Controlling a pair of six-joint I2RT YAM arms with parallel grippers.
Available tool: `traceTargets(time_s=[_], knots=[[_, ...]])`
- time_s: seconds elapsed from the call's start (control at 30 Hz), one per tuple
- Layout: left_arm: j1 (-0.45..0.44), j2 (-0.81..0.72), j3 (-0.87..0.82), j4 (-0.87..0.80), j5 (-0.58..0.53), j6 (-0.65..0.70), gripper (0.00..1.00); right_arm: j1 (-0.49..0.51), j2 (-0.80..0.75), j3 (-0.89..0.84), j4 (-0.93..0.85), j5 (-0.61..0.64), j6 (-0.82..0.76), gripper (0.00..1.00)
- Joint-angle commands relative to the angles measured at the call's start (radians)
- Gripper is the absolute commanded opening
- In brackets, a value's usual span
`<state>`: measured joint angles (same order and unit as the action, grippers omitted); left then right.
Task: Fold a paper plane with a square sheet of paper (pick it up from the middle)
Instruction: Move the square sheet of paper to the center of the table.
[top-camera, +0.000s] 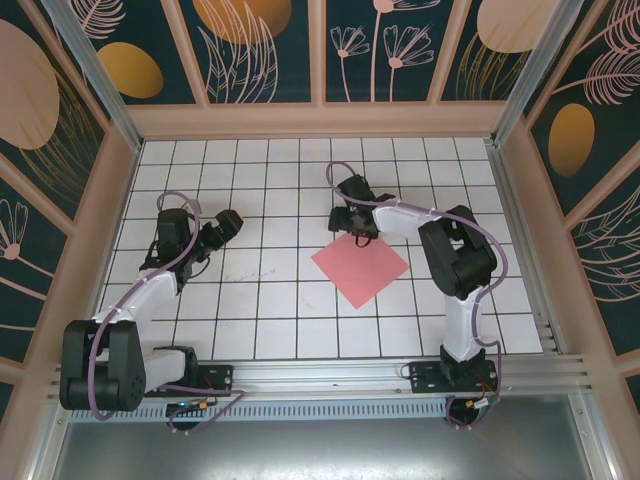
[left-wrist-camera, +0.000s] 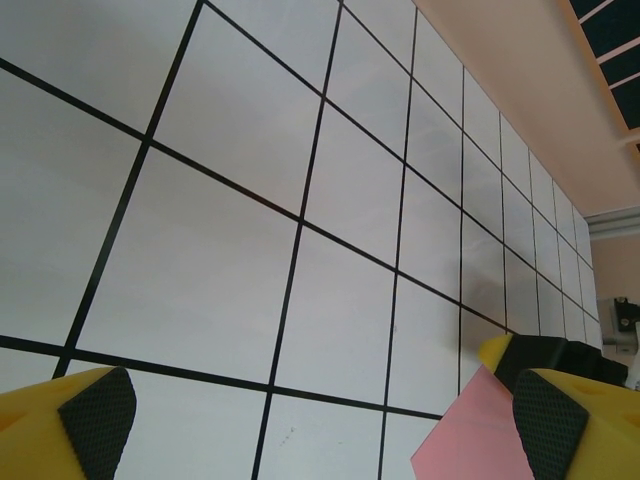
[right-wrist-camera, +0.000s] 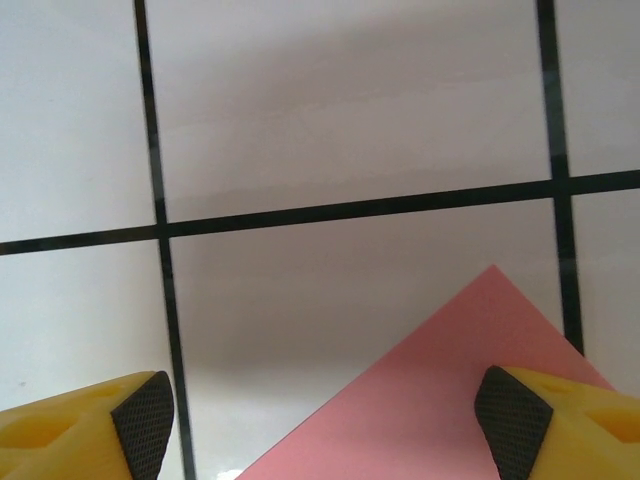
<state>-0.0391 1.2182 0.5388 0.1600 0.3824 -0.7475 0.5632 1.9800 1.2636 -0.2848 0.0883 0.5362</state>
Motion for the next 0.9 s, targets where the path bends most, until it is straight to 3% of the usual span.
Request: traceTargets(time_s=[0.0, 0.17, 0.33, 0.43, 0.5, 0.67, 0.87], knots=[[0.004, -0.001, -0.01, 0.022, 0.031, -0.019, 0.99, -0.042, -0.03, -0.102, -0.117, 0.075, 0.051, 0.84], [-0.006, 0.007, -0.013, 0.034, 0.043, -0.03, 0.99, -0.067, -0.135, -0.232, -0.142, 0.123, 0.122, 0.84], [-0.046, 0.043, -0.001, 0.041, 0.051, -0.047, 0.99, -0.065, -0.258, -0.217, -0.195, 0.136, 0.087, 0.85], [-0.091, 0.063, 0.01, 0.045, 0.038, -0.06, 0.99, -0.039, -0.326, -0.223, -0.238, 0.118, 0.034, 0.98], [-0.119, 0.072, 0.01, 0.053, 0.026, -0.074, 0.99, -0.004, -0.352, -0.246, -0.271, 0.128, 0.015, 0.99], [-0.161, 0.093, 0.004, 0.091, 0.003, -0.12, 0.99, 0.095, -0.376, -0.309, -0.277, 0.079, -0.014, 0.99], [-0.202, 0.129, 0.026, 0.111, -0.023, -0.135, 0.99, 0.112, -0.334, -0.347, -0.263, 0.041, -0.022, 0.97]])
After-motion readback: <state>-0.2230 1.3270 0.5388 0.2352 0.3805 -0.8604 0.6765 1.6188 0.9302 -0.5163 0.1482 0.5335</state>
